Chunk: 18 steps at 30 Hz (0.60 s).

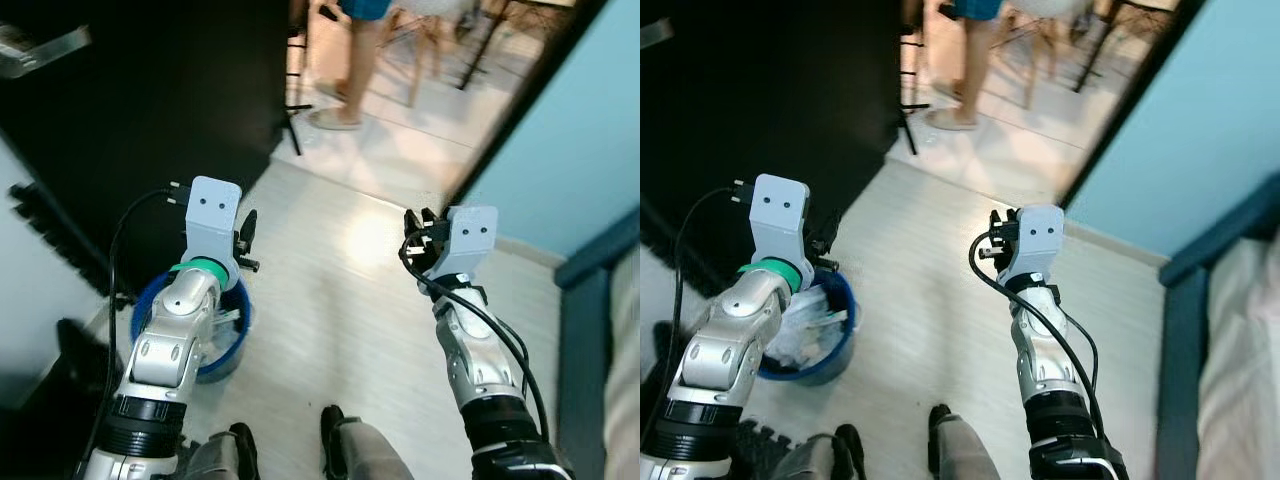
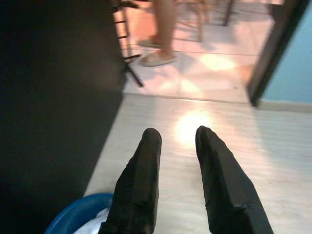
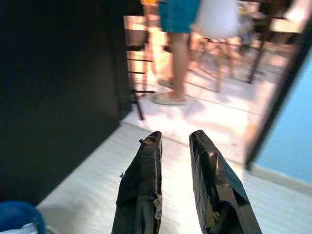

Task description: Clean up the room

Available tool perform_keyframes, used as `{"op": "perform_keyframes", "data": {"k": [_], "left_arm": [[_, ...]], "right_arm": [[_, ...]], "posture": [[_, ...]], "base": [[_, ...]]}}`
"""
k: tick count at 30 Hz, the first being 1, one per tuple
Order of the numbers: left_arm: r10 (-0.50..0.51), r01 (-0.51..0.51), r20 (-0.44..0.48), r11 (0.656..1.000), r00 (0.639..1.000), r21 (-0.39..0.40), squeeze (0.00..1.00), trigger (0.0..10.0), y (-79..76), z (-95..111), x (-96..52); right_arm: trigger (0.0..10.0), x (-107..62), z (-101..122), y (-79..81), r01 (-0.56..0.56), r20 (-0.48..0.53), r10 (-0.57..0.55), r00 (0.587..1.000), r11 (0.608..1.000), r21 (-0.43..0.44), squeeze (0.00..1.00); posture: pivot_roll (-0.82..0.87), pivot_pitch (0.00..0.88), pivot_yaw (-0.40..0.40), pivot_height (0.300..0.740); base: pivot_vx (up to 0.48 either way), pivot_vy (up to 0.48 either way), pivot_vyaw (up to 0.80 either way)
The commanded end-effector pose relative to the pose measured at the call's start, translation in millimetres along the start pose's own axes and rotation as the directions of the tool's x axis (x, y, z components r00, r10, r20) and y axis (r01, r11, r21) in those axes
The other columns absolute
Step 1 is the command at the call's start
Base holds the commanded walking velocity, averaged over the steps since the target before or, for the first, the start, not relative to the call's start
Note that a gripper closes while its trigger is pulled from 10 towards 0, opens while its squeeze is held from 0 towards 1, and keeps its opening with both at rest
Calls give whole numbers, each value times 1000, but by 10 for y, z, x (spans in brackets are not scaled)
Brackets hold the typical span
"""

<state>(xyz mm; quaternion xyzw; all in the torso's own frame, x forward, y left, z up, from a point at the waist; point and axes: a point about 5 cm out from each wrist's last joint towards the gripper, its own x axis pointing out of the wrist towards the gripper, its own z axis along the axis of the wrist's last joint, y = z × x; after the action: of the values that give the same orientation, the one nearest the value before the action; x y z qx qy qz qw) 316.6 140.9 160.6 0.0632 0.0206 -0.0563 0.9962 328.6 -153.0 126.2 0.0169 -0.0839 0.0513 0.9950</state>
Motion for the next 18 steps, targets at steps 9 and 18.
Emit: {"op": "perform_keyframes", "data": {"k": [9,18], "left_arm": [[-7,7,-10,1000,1000,11,0,10000,-22,-46,0],[-12,12,-8,1000,1000,17,0,10000,-34,-49,-2]], "right_arm": [[10000,-44,-44,-24,16,-22,-16,1000,1000,13,0],[10000,-50,-47,-23,17,-24,-16,1000,1000,12,0]], "posture": [[-3,116,18,737],[-4,118,18,737]], "base": [[0,0,-783],[0,0,-782]]}}
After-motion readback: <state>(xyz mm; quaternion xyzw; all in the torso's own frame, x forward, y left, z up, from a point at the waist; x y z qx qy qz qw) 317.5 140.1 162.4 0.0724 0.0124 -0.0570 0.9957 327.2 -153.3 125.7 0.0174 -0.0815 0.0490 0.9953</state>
